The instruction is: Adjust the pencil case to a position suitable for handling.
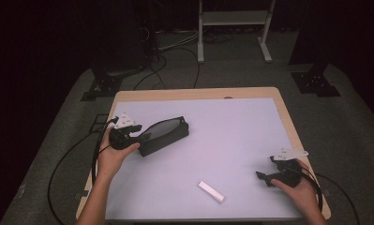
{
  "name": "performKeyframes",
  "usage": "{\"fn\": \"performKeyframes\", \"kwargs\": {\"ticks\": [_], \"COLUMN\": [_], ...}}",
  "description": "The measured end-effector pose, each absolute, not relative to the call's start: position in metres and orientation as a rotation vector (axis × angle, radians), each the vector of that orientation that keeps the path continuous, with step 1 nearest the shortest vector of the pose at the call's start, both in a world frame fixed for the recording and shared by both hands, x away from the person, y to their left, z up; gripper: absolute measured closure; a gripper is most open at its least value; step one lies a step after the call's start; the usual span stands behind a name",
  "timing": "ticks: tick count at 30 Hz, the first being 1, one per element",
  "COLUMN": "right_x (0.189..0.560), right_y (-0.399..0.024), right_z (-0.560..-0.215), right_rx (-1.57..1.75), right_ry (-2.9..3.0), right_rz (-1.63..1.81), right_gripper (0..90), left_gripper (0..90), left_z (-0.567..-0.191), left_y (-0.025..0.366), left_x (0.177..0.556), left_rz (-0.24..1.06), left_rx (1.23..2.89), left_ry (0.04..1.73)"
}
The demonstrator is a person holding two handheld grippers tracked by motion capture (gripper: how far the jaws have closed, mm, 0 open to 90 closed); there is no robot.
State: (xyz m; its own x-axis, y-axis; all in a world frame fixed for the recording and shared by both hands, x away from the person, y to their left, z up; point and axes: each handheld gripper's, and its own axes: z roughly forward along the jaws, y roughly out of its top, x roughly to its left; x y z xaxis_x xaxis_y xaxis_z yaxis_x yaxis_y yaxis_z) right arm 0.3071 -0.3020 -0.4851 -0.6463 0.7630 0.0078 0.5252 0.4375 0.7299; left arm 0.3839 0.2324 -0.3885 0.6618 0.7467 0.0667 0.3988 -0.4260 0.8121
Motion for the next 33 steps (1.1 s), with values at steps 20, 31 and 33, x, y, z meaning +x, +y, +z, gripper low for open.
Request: {"fn": "performKeyframes", "kwargs": {"ticks": [20,31,33], "right_x": [0.307,0.307,0.307], "right_y": [-0.302,-0.302,-0.302], "right_z": [-0.485,-0.485,-0.485], "right_rx": [1.104,1.103,1.102], "right_ry": [2.370,2.368,2.370], "right_rz": [1.033,1.034,1.033], "right_gripper": [10.1,10.2,10.2], "left_gripper": [51.4,61.5,64.2], "left_z": [-0.407,-0.416,-0.415], "left_y": [0.220,0.216,0.214], "left_x": [0.435,0.449,0.450], "left_rz": [0.504,0.447,0.455], "left_rx": [2.101,2.090,2.093], "left_ry": [0.826,0.816,0.813]}}
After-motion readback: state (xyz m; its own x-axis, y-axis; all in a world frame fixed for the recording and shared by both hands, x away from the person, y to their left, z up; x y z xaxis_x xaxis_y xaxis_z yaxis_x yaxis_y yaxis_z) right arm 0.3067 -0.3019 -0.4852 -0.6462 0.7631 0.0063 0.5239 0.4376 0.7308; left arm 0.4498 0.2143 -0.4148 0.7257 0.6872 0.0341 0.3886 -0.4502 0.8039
